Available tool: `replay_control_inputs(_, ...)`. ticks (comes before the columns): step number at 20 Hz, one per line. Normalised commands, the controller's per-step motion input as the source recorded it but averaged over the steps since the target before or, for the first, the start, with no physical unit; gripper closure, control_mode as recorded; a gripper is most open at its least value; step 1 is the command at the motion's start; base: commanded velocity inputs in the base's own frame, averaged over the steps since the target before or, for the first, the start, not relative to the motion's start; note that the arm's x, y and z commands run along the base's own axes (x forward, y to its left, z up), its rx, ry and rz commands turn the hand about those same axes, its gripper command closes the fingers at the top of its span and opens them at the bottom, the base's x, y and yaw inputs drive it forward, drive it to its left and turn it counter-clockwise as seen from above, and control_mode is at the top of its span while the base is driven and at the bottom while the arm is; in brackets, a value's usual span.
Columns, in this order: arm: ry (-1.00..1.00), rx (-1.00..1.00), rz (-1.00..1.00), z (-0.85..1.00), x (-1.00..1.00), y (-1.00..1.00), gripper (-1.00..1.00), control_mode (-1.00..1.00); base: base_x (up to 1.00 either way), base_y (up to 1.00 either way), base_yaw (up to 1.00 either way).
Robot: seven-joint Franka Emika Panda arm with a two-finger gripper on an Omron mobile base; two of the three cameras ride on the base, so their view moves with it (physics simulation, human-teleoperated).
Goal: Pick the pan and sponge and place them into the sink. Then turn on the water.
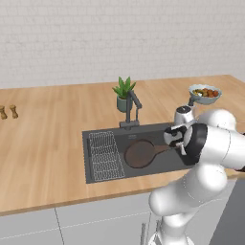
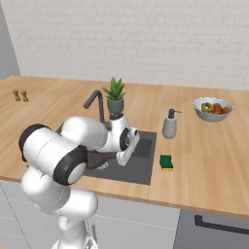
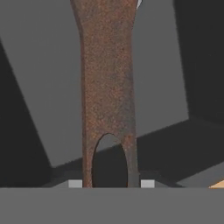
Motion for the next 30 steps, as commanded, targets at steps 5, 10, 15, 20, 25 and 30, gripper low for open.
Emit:
replay_control_inputs(5,0.00,0.00,0.00,-0.36,0.46,0.00,1.00,-1.00,0.00,0.00,0.00)
replay_control_inputs(10,0.00,0.02,0.00,-0.23,0.36,0.05,1.00,-1.00,0.00,0.00,0.00)
replay_control_inputs(15,0.00,0.11,0.02,-0.15,0.16,0.00,1.00,-1.00,0.00,0.00,0.00)
replay_control_inputs(20,0.00,0.07,0.03,-0.32,0.13,0.00,1.00,-1.00,0.00,0.00,0.00)
replay_control_inputs(25,0.00,0.01,0.02,-0.22,0.03,0.00,1.00,-1.00,0.00,0.00,0.00)
replay_control_inputs(30,0.00,0.00,0.04,-0.25,0.09,0.00,1.00,-1.00,0.00,0.00,0.00)
